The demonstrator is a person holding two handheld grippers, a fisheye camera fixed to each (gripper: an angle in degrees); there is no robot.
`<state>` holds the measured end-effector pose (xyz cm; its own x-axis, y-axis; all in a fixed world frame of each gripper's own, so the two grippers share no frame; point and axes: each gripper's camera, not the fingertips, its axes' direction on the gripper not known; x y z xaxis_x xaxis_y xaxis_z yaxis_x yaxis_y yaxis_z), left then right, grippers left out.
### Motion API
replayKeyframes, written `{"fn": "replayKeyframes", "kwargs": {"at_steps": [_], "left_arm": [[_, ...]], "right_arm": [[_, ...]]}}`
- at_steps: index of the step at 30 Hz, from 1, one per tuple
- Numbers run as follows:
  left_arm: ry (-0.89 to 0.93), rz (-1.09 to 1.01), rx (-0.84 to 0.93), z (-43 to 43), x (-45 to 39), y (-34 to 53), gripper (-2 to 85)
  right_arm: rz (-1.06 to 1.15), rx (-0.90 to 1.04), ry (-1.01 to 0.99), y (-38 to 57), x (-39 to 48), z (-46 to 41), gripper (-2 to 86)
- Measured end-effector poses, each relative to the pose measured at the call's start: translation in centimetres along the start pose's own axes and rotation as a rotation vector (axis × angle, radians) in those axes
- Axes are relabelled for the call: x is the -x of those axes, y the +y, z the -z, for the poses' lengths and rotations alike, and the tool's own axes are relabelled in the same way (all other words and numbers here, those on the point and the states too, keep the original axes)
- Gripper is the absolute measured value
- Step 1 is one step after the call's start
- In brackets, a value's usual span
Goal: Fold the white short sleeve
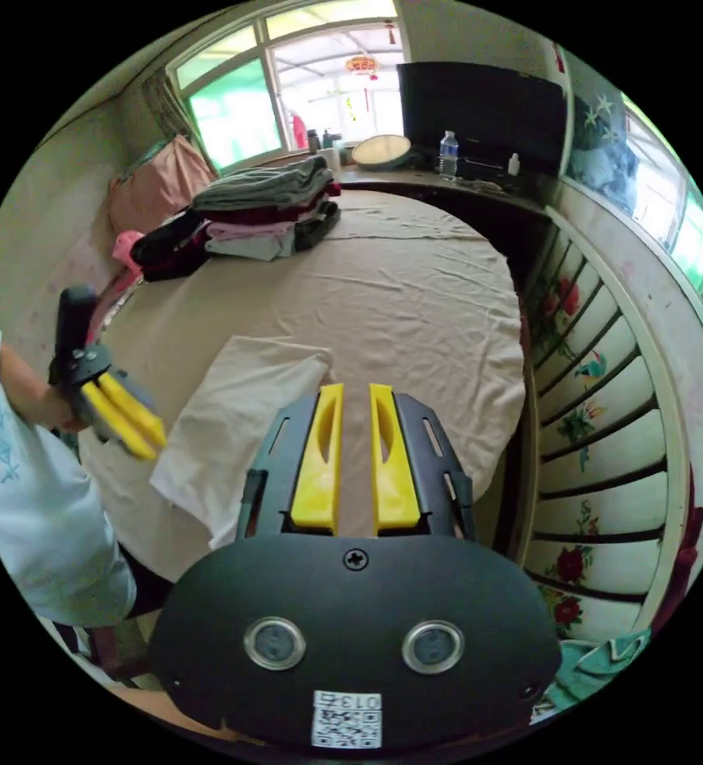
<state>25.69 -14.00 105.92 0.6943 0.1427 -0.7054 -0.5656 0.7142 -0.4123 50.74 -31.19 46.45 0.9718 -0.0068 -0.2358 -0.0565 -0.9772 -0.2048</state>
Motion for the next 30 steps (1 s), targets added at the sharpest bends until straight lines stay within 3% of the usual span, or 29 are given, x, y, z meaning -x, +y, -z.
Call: {"fn": "replayKeyframes", "kwargs": {"at_steps": [2, 7, 11, 14, 21, 30], "left_arm": [[-0.200, 0.058, -0.012, 1.6, 1.3, 0.7, 7.0], [-0.307, 0.238, -0.045, 3.1, 6.1, 0.0, 10.5], [-0.219, 0.338, -0.085, 4.5, 8.8, -0.9, 11.6], [-0.254, 0.347, -0.151, 6.3, 9.5, -1.4, 13.1], [-0.103, 0.402, -0.098, 6.1, 13.4, -3.3, 13.8], [-0.117, 0.356, -0.074, 8.0, 14.4, -3.2, 6.3]], "right_arm": [[0.038, 0.005, -0.013, 1.9, 2.0, 0.7, 8.0], [0.003, 0.093, 0.031, 5.9, 4.6, -1.8, 9.8], [-0.108, 0.093, 0.029, 8.2, 2.3, -2.4, 10.7], [-0.228, 0.008, -0.006, 9.8, 0.5, 0.4, 12.2], [-0.365, 0.031, -0.108, 15.0, -0.1, 1.0, 13.8], [-0.407, 0.099, -0.146, 14.7, 1.1, -0.4, 9.7]]}}
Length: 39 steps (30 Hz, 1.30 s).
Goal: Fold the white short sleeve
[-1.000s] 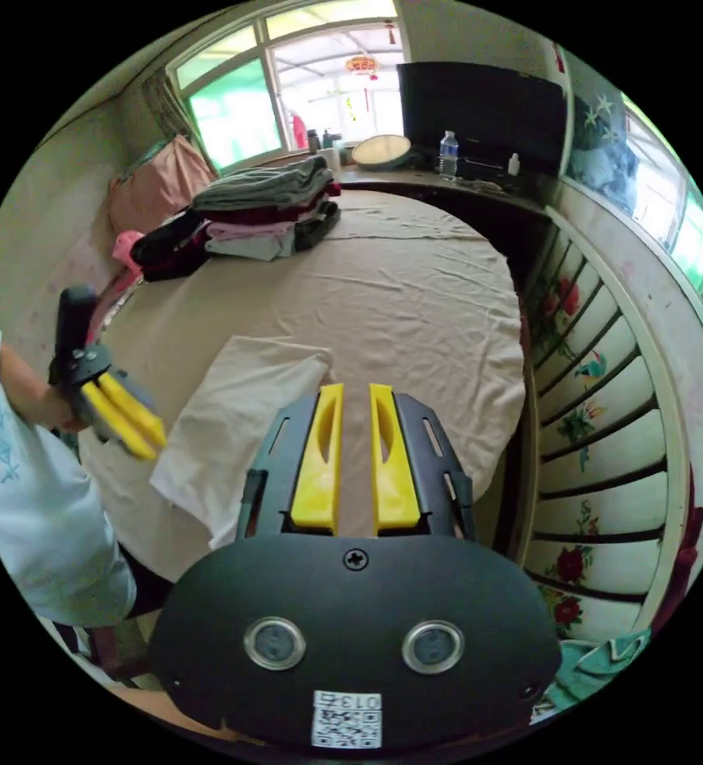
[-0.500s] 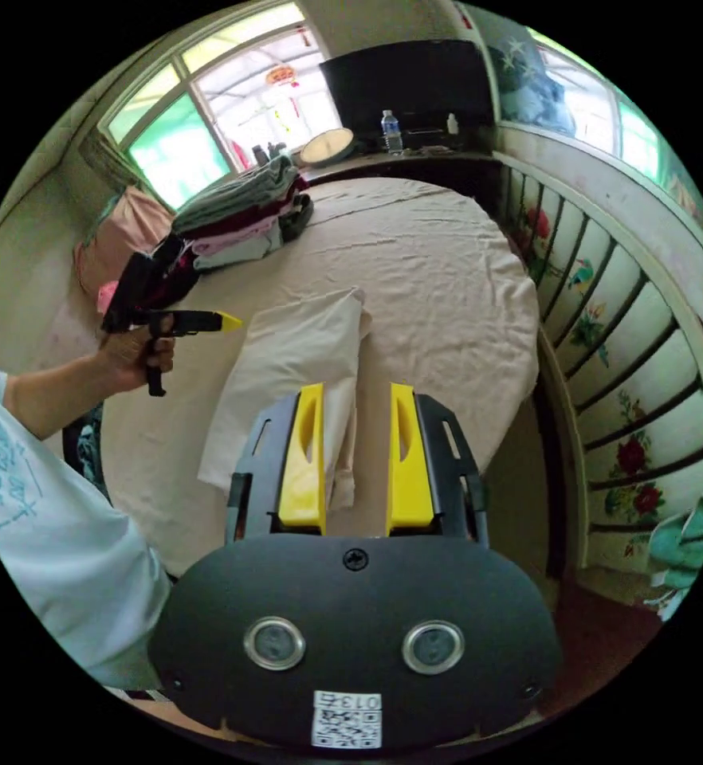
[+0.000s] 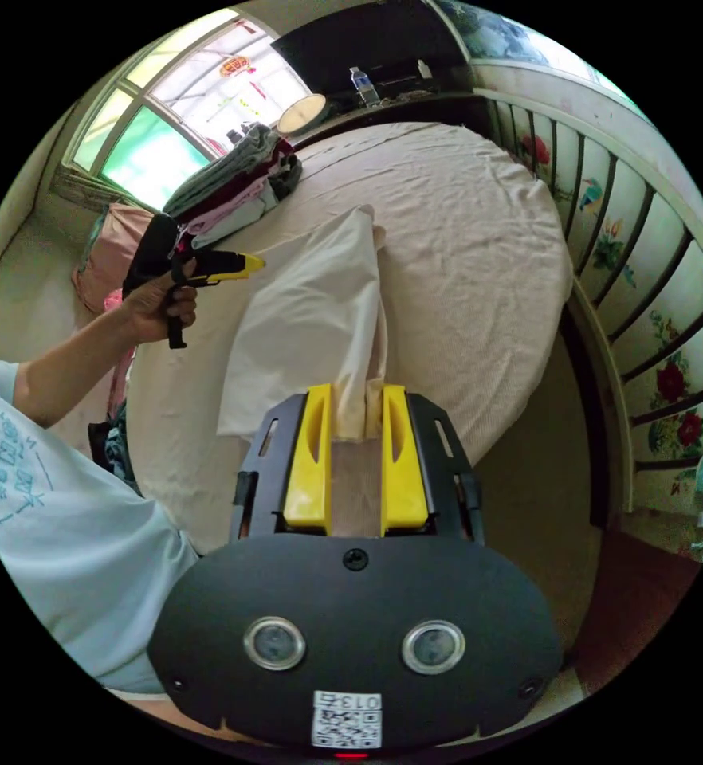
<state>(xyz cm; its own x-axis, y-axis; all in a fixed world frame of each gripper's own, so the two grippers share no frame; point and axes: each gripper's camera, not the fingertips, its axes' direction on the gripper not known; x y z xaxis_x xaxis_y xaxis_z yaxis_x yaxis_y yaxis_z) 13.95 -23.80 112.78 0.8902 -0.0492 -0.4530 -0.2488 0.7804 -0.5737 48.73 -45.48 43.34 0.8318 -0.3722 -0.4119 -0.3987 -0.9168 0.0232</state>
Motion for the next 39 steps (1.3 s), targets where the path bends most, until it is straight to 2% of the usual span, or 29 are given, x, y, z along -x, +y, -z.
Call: {"fn": "replayKeyframes", "kwargs": {"at_steps": [3, 6, 10, 15, 19, 24, 31, 34, 39], "left_arm": [[-0.064, -0.051, -0.005, 0.5, -0.5, 0.3, 7.2], [-0.025, -0.033, 0.046, 0.0, 0.6, 0.5, 9.4], [-0.107, 0.022, -0.053, 2.3, 2.2, 1.8, 10.1], [0.002, 0.031, 0.007, 2.3, 3.8, 2.4, 7.9], [-0.025, 0.032, 0.023, 2.6, 4.9, 3.6, 4.6], [0.103, 0.121, 0.013, 4.4, 8.0, 6.1, 2.3], [0.238, 0.030, -0.173, 12.9, 9.5, 12.7, 1.7], [0.278, 0.042, -0.312, 19.1, 11.7, 16.5, 1.7], [0.196, 0.043, -0.590, 32.7, 16.5, 24.6, 1.8]], "right_arm": [[0.043, 0.006, 0.076, -0.5, 1.6, -0.3, 10.0], [0.011, -0.016, 0.024, -0.9, 1.9, -0.1, 10.5], [0.012, -0.022, 0.011, -1.5, 3.3, 0.1, 10.6], [0.018, -0.026, 0.055, -2.8, 6.6, 0.2, 9.2], [0.084, -0.008, 0.160, -4.0, 10.4, -0.1, 6.7], [0.118, -0.009, 0.262, -5.6, 16.3, -0.1, 3.6], [0.224, -0.062, 0.269, -10.0, 25.0, 3.6, 2.9], [0.347, -0.093, 0.260, -14.3, 30.4, 5.0, 2.8], [0.678, -0.201, 0.192, -25.3, 45.0, 5.5, 2.9]]}}
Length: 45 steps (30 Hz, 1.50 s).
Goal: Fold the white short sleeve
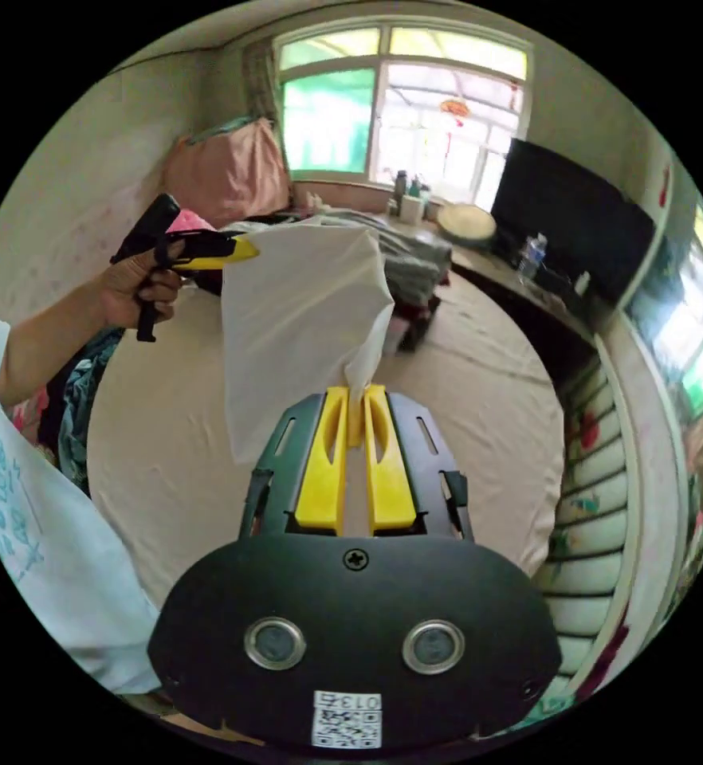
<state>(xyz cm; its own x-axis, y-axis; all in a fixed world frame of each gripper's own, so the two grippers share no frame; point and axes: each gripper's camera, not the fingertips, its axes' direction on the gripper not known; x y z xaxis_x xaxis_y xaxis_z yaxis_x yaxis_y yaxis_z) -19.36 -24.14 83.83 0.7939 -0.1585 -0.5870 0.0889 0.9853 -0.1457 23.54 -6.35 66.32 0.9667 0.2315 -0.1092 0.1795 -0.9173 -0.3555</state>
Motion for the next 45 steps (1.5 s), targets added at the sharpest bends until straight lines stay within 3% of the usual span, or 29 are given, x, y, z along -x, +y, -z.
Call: {"fn": "replayKeyframes", "kwargs": {"at_steps": [8, 12, 18, 24, 27, 30, 32, 35, 37, 39, 45], "left_arm": [[-0.336, -0.058, -0.394, 28.5, 6.7, 0.3, 1.8], [-0.485, -0.006, -0.463, 35.6, 12.7, 1.8, 1.9], [-0.645, 0.148, -0.410, 40.5, 23.5, 7.3, 2.1], [-0.576, 0.168, -0.450, 42.9, 27.9, 13.4, 3.1], [-0.523, 0.189, -0.490, 44.6, 28.6, 16.4, 5.0], [-0.601, 0.166, -0.505, 46.0, 27.4, 19.6, 8.9], [-0.661, 0.180, -0.539, 47.5, 26.2, 22.4, 16.5], [-0.748, 0.257, -0.603, 49.9, 25.1, 26.4, 21.0], [-0.744, 0.235, -0.620, 51.1, 23.5, 29.4, 18.9], [-0.795, 0.166, -0.598, 51.5, 20.5, 33.2, 14.7], [-0.885, 0.100, -0.429, 48.3, 9.6, 52.3, 1.8]], "right_arm": [[0.388, -0.184, -0.038, -29.4, 13.3, -5.8, 3.0], [0.493, -0.120, -0.014, -42.4, 21.7, -12.7, 3.1], [0.558, 0.050, 0.145, -51.0, 31.6, -22.1, 4.0], [0.563, 0.027, 0.231, -51.6, 35.7, -25.9, 6.3], [0.485, -0.005, 0.153, -52.8, 35.6, -24.6, 11.8], [0.267, -0.093, 0.078, -54.6, 33.3, -21.3, 16.7], [0.186, -0.134, 0.050, -55.0, 31.8, -19.0, 16.3], [0.167, -0.229, 0.122, -53.9, 30.6, -14.5, 14.8], [0.163, -0.274, 0.118, -52.2, 30.3, -11.8, 13.9], [0.165, -0.339, -0.033, -48.5, 30.3, -8.0, 11.5], [0.299, -0.427, -0.211, -35.9, 35.9, -3.1, 3.3]]}}
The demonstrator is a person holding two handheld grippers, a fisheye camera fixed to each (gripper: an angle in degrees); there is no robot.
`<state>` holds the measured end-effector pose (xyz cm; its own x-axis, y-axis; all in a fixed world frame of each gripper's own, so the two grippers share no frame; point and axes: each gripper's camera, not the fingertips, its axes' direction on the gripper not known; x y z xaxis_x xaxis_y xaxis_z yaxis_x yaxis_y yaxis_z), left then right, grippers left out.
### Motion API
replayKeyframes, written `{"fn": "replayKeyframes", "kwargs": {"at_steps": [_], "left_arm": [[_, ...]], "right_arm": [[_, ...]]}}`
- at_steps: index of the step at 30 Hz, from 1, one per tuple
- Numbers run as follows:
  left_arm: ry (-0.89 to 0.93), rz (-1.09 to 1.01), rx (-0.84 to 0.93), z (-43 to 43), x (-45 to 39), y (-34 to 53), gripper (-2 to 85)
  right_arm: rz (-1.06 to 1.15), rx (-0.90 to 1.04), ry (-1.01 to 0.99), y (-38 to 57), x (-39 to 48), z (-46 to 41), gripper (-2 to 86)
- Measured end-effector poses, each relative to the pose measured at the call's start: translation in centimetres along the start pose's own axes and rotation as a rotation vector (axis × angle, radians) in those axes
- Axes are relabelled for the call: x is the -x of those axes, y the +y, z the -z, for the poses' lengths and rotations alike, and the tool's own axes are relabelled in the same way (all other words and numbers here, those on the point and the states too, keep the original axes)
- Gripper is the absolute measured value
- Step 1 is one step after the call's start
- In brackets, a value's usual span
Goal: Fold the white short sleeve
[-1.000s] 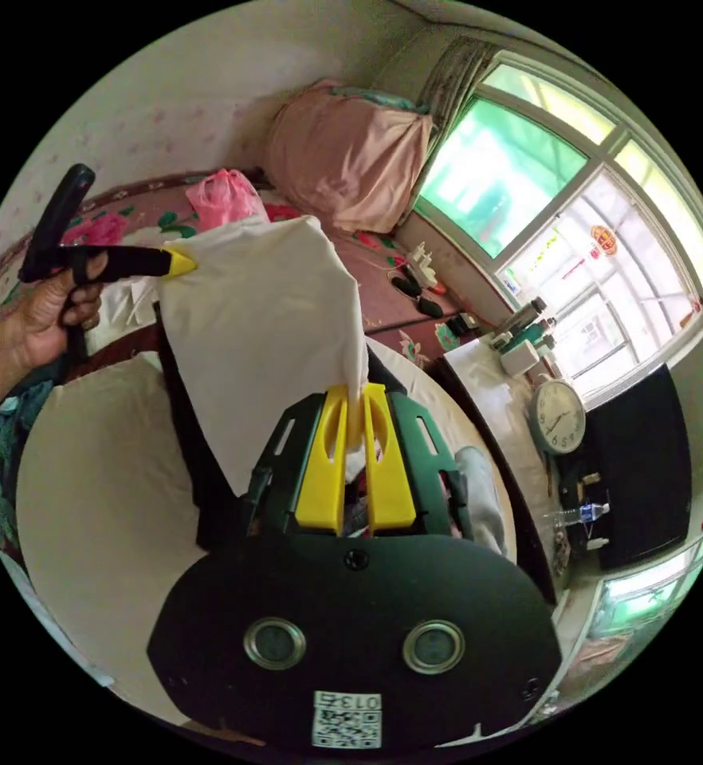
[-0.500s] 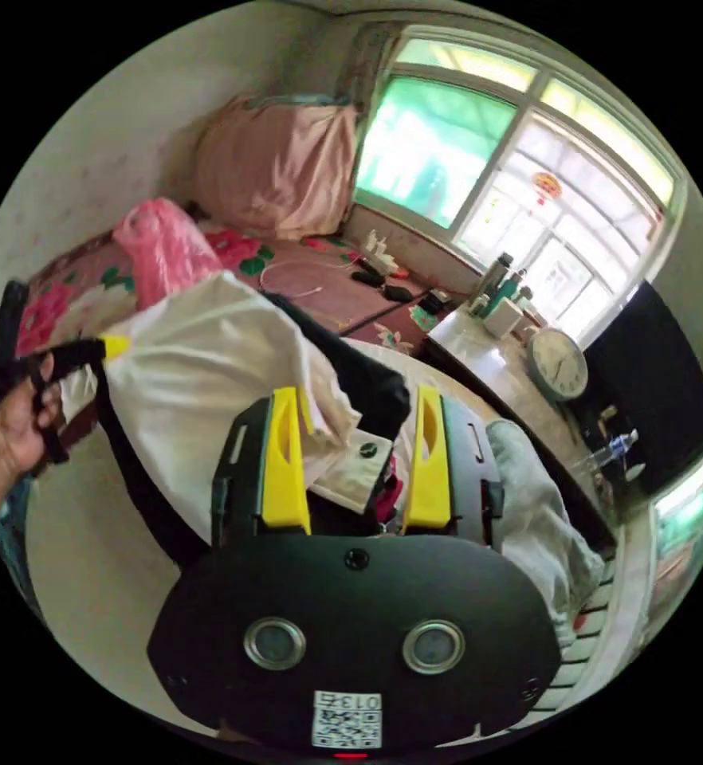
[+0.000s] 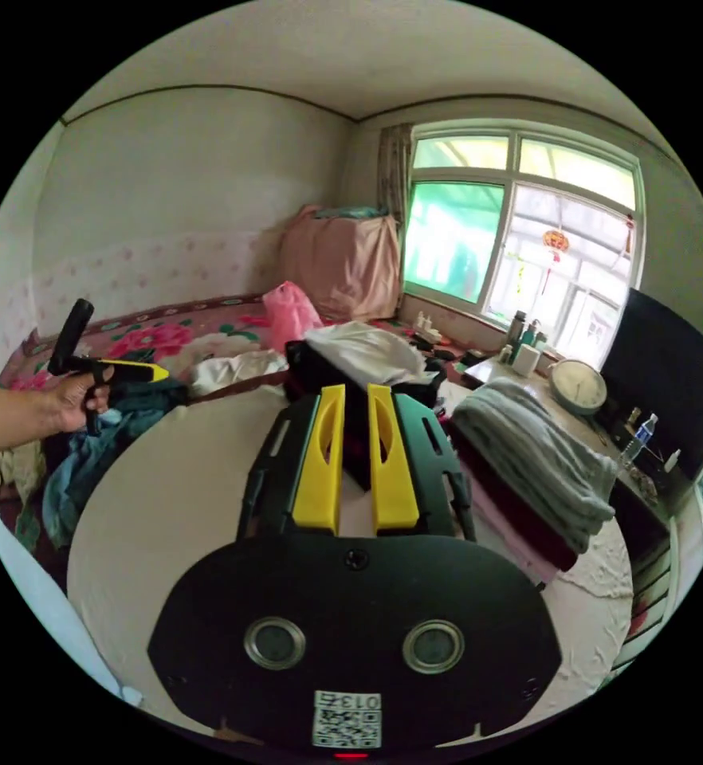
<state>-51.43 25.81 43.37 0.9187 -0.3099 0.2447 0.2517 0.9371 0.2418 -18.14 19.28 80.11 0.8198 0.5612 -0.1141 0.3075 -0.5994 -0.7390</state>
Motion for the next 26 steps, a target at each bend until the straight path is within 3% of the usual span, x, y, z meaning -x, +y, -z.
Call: {"fn": "replayKeyframes", "kwargs": {"at_steps": [5, 10, 11, 14, 22, 24, 26], "left_arm": [[-0.328, 0.036, 0.159, 11.0, -0.6, 14.7, 0.4], [-0.670, 0.041, 0.290, 18.7, 2.9, 22.8, 3.0], [-0.703, 0.092, 0.287, 20.4, 4.9, 24.6, 8.1], [-0.694, 0.287, 0.297, 23.7, 10.8, 28.8, 16.2], [-0.562, 0.529, 0.134, 31.7, 22.2, 36.0, 17.7], [-0.552, 0.544, 0.122, 33.2, 24.6, 37.0, 18.2], [-0.517, 0.589, 0.084, 35.1, 28.2, 38.2, 19.1]], "right_arm": [[0.129, 0.258, -0.218, 2.9, 9.6, -0.6, 2.1], [0.119, 0.299, -0.498, 2.5, 17.3, -1.0, 9.1], [0.111, 0.305, -0.517, 2.0, 19.2, -1.4, 11.5], [0.124, 0.337, -0.587, 0.1, 24.0, -3.2, 15.7], [0.122, 0.478, -0.720, -7.1, 35.9, -10.9, 17.2], [0.123, 0.572, -0.710, -8.1, 38.8, -13.6, 14.5], [0.141, 0.635, -0.723, -8.3, 40.6, -14.8, 4.6]]}}
